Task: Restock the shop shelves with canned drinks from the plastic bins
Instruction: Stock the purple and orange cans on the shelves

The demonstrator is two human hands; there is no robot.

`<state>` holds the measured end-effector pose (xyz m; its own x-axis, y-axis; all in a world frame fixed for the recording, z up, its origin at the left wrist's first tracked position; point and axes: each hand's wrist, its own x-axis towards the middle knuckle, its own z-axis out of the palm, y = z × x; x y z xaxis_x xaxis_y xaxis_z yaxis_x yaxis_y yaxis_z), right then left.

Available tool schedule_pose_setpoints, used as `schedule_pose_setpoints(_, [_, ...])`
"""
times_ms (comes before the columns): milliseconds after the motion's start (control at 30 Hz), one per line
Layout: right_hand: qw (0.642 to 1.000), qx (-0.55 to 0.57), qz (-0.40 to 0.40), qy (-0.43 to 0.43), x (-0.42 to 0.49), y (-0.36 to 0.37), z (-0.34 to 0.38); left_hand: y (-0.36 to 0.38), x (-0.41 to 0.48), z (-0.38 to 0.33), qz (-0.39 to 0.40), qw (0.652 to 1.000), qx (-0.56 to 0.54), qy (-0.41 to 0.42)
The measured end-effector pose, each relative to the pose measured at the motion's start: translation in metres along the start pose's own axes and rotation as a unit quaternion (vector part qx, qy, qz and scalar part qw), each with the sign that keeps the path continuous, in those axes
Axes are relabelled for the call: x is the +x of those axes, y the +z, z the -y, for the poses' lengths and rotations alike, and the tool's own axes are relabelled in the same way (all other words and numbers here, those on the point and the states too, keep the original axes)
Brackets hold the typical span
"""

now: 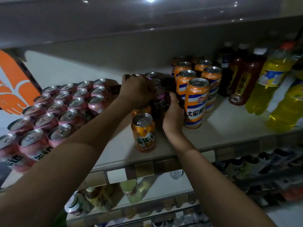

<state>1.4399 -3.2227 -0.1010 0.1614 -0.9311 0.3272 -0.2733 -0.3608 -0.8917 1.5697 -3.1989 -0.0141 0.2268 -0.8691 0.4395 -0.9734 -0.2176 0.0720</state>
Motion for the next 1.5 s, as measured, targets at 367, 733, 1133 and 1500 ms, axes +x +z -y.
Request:
schedule_pose_setpoints(367, [0.990, 0.135, 0.048, 0.003, -0.045, -0.072, 0.014, -0.031, -0.105, -0.095, -0.113, 0.826, -0.546, -0.084])
schedule_pose_setpoints(733, [0.982, 0.170, -0.078, 0.026, -0.112, -0.227, -0.043, 0.033, -0.165, -0.237, 0.005, 0.720, -0.684, -0.118])
schedule_pose_setpoints(1133, [0.926, 0.148, -0.292, 0.188, -0.230, -0.398, -0.156, 0.110, -0.258, -0.445, 0.281, 0.660, -0.696, -0.005])
schedule_pose_setpoints(1500, [0.847, 0.143, -0.419, 0.295, -0.301, -0.487, -0.235, 0.147, -0.327, -0.561, 0.414, 0.647, -0.636, 0.078])
